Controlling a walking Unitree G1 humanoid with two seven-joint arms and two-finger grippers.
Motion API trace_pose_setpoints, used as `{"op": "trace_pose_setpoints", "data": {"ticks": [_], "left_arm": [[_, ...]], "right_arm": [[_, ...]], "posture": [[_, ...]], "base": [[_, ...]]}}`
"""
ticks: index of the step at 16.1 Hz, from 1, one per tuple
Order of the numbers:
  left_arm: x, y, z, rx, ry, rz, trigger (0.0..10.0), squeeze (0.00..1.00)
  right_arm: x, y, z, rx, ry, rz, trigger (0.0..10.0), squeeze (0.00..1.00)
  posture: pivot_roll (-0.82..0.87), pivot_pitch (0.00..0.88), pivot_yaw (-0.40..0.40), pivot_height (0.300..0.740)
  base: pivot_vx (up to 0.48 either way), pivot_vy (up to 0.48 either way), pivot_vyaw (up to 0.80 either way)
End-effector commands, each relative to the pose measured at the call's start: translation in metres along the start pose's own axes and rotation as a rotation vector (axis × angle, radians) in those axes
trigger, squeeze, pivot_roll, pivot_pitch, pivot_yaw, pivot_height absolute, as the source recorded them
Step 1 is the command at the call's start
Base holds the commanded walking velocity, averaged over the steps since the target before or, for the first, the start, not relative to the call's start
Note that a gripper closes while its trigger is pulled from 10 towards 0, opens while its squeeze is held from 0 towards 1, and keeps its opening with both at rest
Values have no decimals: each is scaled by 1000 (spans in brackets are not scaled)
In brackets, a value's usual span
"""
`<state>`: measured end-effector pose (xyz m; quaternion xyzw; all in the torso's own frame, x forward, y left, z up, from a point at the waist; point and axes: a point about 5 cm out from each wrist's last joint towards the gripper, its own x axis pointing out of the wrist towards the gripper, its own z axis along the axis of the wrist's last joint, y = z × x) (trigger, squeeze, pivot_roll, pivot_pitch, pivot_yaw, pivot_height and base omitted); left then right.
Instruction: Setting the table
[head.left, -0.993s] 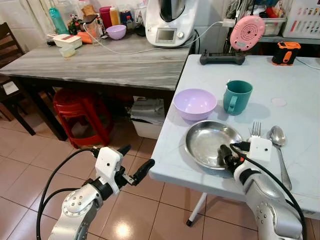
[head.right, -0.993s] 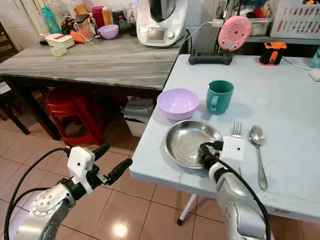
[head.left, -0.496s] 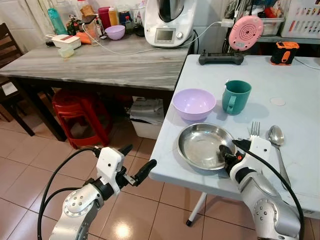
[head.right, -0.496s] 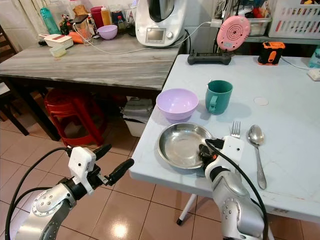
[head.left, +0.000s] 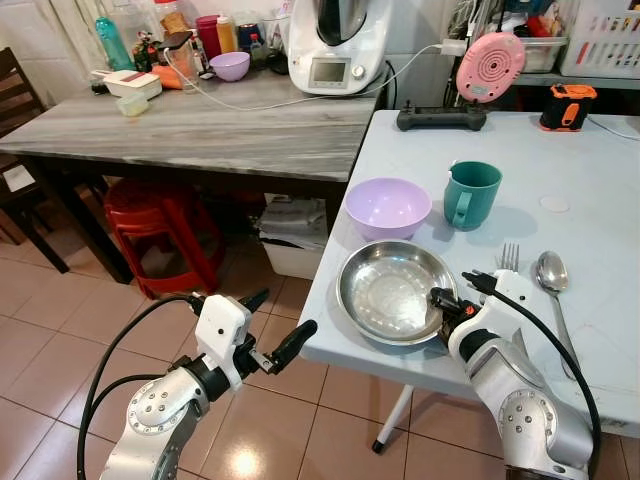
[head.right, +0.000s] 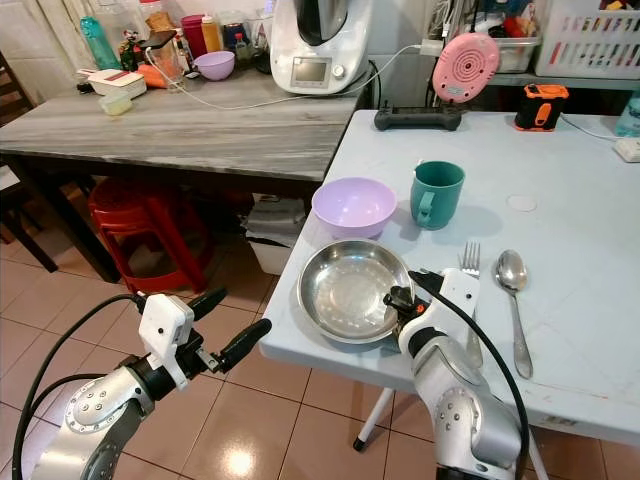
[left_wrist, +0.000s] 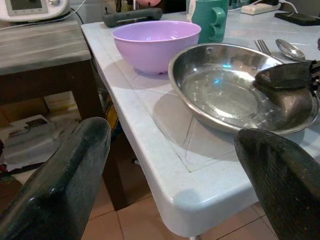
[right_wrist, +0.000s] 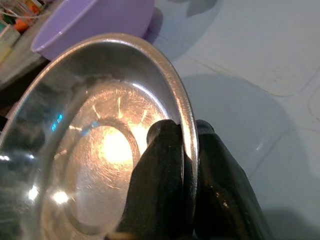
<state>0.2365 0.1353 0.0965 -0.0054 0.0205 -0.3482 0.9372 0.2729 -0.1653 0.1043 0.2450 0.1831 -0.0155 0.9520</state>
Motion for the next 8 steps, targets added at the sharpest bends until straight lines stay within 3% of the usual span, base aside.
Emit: {"op": "trace_pose_setpoints", "data": {"ticks": [1,8], "left_arm": [[-1,2,6,13,-26,-7,10000,0],[-6,-5,4,-57,-2,-86,10000,0]], "right_arm": [[0,-8,-12,0,63,-60,0,0],[2,-5,-8,30,39,-87,0,0]], "posture": [[-46,2,105,740],[-50,0,96,740]], "base": [[0,0,0],[0,0,0]]}}
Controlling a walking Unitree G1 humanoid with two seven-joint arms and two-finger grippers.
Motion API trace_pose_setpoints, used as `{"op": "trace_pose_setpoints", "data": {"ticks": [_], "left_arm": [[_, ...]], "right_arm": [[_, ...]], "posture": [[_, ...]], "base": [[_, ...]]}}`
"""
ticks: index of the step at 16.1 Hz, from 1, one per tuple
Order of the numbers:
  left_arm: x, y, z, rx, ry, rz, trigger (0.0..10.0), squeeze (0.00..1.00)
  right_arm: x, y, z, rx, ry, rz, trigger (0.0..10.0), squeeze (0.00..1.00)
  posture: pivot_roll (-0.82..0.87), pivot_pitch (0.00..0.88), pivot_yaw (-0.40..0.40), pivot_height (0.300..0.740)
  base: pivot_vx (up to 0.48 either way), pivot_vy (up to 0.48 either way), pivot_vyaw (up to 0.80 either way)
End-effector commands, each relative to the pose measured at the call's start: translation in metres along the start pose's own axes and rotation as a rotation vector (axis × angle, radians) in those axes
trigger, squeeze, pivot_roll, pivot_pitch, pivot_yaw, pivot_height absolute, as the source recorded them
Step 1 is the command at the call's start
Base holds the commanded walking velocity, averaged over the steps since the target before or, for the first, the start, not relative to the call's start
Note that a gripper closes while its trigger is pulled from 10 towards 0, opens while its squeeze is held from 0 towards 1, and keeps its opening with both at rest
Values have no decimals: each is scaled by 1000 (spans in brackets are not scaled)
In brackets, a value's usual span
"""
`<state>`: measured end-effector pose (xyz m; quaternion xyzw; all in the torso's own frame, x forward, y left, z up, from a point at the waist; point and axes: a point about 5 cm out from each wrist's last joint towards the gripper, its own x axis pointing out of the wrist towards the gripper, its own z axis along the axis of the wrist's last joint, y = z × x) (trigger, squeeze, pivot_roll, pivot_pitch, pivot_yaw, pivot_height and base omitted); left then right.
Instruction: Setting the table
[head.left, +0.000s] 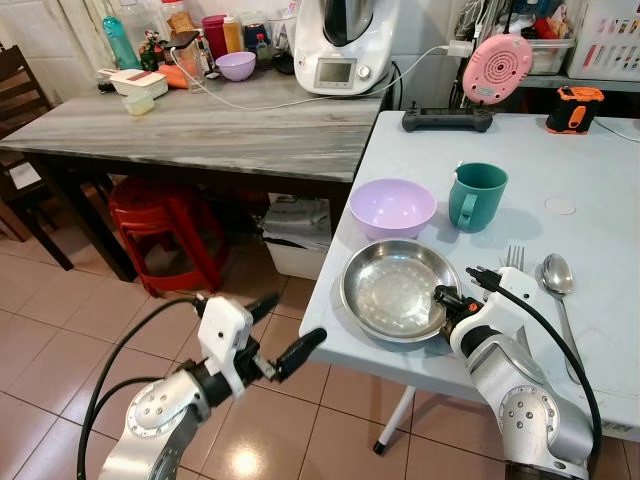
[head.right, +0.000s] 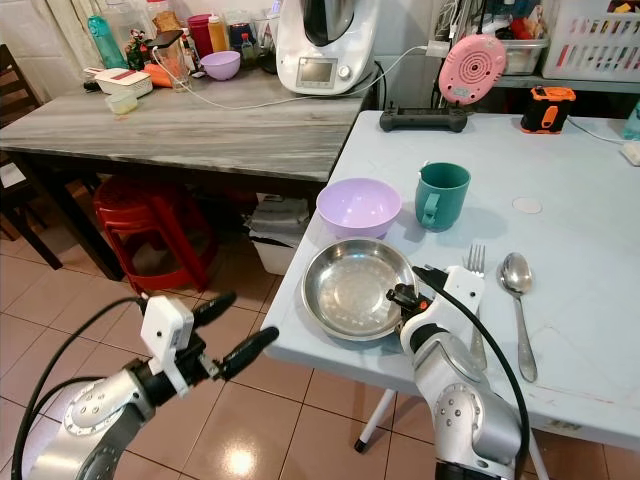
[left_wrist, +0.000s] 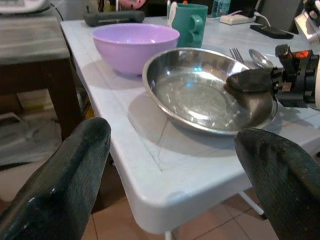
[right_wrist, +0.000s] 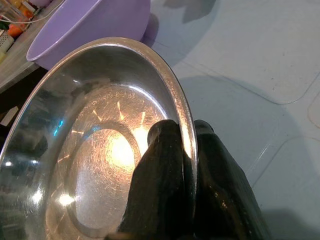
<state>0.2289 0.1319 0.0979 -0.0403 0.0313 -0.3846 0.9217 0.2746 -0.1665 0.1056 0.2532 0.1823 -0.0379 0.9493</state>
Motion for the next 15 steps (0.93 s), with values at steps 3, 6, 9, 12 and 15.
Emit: {"op": "trace_pose_setpoints", "data": {"ticks": [3,6,9,12,15], "left_arm": [[0,19,0,-14,4,156,10000,0],[2,39,2,-33,-24,340,10000,0],[5,54,6,-73,-68,468,10000,0],[8,57,7,-80,-82,497,10000,0],[10,57,6,-112,-101,511,10000,0]], "right_arm": [[-1,1,-5,-40,8,-13,0,0],[-5,13,4,-163,-104,45,0,0],[-6,24,15,-238,-218,74,10000,0],[-5,25,14,-261,-238,67,10000,0],[-6,27,15,-289,-266,79,10000,0]], "posture": [[-55,0,96,740],[-56,0,95,740],[-55,0,97,740],[-54,0,98,740],[-56,0,97,740]], "base": [[0,0,0],[0,0,0],[0,0,0],[0,0,-260],[0,0,-781]]}}
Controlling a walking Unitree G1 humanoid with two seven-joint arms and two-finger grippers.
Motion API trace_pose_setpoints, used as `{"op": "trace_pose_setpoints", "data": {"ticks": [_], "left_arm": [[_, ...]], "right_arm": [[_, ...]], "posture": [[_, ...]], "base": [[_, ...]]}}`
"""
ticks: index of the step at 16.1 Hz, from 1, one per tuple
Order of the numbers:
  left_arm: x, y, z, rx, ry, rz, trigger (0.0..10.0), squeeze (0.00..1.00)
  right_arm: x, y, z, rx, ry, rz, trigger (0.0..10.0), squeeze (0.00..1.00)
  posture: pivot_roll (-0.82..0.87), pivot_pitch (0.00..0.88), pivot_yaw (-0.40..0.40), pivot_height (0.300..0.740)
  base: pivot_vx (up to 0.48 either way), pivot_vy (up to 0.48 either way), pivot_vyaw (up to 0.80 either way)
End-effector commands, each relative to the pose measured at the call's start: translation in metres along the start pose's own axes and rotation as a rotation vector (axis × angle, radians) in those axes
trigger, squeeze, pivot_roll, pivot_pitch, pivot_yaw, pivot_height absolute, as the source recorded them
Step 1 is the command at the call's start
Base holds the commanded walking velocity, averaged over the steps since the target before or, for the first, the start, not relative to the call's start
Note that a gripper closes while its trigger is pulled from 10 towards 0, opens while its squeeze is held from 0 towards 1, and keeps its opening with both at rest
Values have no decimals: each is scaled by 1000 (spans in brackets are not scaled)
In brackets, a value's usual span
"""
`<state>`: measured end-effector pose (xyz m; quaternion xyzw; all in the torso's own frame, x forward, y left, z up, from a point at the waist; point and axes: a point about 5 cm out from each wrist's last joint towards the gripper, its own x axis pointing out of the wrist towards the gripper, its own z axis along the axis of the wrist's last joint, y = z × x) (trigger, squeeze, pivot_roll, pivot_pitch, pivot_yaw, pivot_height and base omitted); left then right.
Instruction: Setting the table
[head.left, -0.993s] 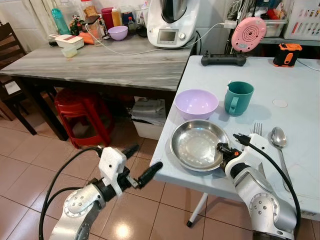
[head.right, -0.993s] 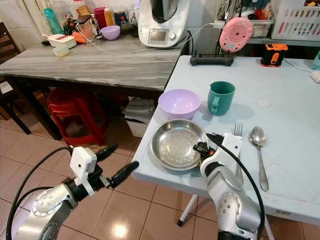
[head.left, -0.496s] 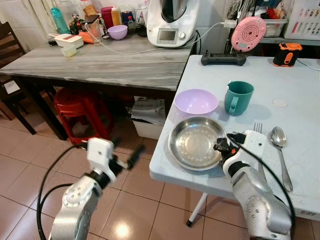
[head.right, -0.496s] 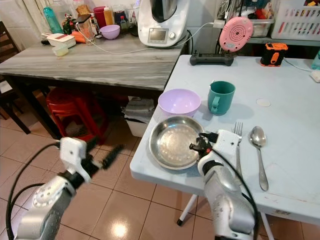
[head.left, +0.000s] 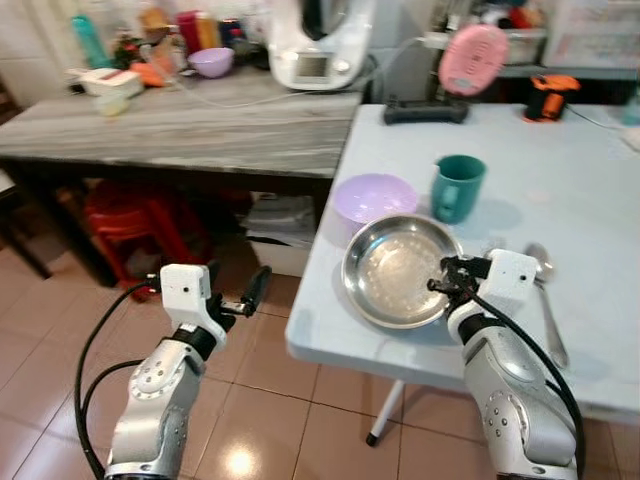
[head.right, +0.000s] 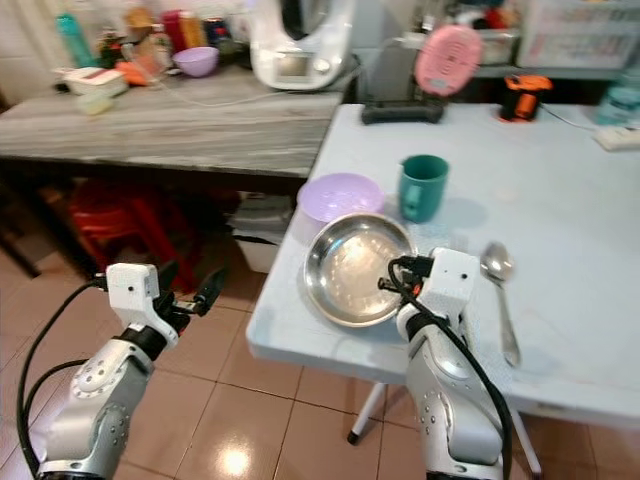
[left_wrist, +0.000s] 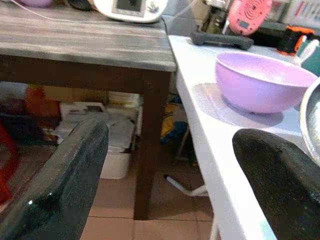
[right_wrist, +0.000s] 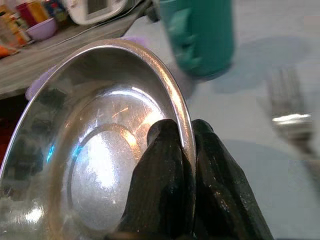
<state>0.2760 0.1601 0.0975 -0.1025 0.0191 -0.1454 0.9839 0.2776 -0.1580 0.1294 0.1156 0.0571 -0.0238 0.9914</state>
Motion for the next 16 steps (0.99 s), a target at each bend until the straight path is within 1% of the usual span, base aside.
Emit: {"op": "trace_pose_setpoints", "data": {"ticks": [1,4,8,14,16], "left_arm": [[-1,5,1,-6,-9,23,10000,0],[0,5,2,2,-16,26,10000,0],[3,6,4,3,-22,27,10000,0],[7,3,3,12,-23,13,10000,0],[8,3,3,12,-24,13,10000,0]], "right_arm": [[0,8,1,-14,-14,37,10000,0],[-1,9,3,-32,-36,47,10000,0],[-1,8,4,-34,-50,41,10000,0],[-1,8,3,-34,-71,28,10000,0],[0,8,4,-32,-78,24,10000,0]], "posture": [[-56,0,97,740],[-60,0,94,740],[-60,0,101,740],[-61,0,109,740],[-63,0,111,740]], "base": [[0,0,-781],[0,246,-671],[0,266,0],[0,401,0],[0,394,-528]]}}
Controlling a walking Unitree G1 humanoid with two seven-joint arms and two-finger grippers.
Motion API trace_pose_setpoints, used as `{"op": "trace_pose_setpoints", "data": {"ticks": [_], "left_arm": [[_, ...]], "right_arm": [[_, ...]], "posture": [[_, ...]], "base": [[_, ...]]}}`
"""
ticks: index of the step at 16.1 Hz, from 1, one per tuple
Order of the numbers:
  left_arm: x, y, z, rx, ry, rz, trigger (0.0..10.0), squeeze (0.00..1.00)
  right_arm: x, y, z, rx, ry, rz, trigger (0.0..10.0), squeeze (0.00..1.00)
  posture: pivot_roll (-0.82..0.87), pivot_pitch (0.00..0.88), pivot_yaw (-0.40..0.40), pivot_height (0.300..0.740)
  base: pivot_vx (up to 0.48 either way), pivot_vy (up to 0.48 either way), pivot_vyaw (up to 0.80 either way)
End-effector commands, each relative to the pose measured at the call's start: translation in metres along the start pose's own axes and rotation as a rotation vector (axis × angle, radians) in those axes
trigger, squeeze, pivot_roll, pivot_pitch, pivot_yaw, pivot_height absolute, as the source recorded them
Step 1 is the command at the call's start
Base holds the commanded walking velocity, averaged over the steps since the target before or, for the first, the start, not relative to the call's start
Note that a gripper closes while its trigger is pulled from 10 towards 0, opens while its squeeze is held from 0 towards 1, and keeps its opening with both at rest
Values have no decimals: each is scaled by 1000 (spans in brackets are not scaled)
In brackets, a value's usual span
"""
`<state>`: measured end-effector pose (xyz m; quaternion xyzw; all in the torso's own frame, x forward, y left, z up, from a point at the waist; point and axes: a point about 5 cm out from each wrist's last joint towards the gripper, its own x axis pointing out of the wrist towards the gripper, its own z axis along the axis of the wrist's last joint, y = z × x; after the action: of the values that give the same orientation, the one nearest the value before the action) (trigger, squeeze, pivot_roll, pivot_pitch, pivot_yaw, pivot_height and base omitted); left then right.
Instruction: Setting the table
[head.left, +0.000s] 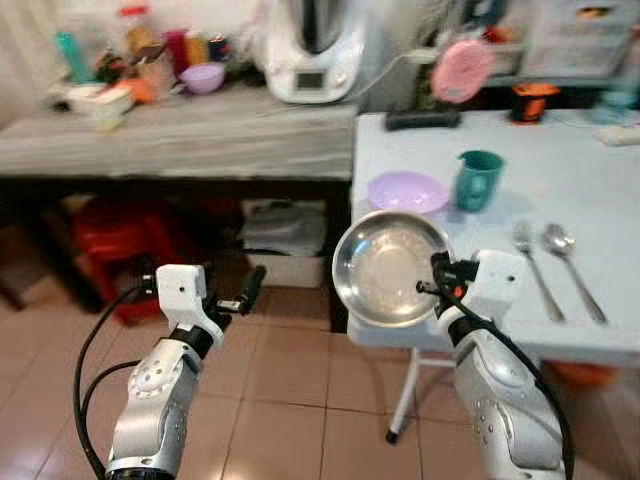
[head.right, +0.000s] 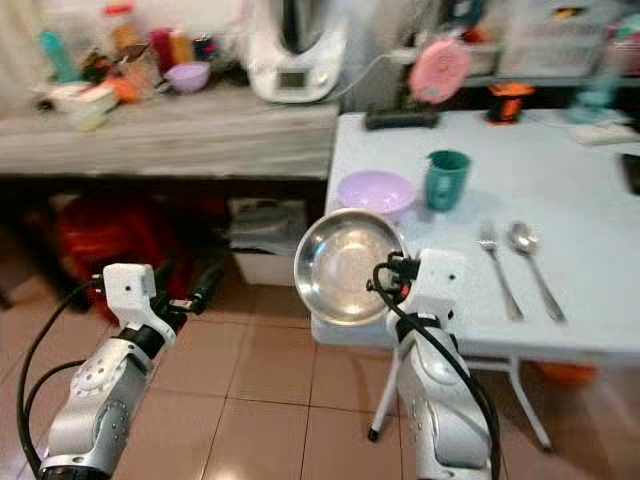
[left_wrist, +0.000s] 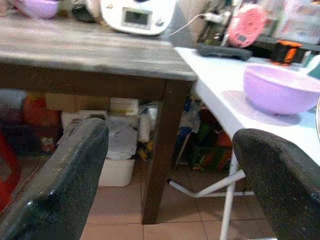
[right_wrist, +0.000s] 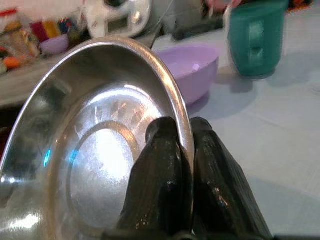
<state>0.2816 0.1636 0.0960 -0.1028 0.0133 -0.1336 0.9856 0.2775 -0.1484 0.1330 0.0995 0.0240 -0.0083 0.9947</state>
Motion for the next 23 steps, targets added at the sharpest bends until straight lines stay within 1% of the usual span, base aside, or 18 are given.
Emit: {"op": "trace_pose_setpoints", "data": {"ticks": [1,5,12,22,23], "left_arm": [[4,-3,3,10,-10,-10,10000,0],[5,-3,3,10,-12,-7,10000,0],[7,1,3,23,-19,31,10000,0],[11,2,3,38,-19,45,10000,0],[11,2,3,39,-19,50,10000,0]], "right_arm": [[1,-3,3,-1,-17,-14,10000,0],[2,-2,4,-3,-23,-12,10000,0],[3,-2,5,-11,-41,-15,10000,0],[4,-2,7,-26,-57,-12,10000,0],[4,-2,7,-26,-57,-12,10000,0]], "posture": [[-63,0,111,740],[-62,0,109,740],[-60,0,107,740],[-64,0,108,740],[-64,0,108,740]], "base": [[0,379,-544],[0,382,-531],[0,386,0],[0,391,0],[0,0,0]]}}
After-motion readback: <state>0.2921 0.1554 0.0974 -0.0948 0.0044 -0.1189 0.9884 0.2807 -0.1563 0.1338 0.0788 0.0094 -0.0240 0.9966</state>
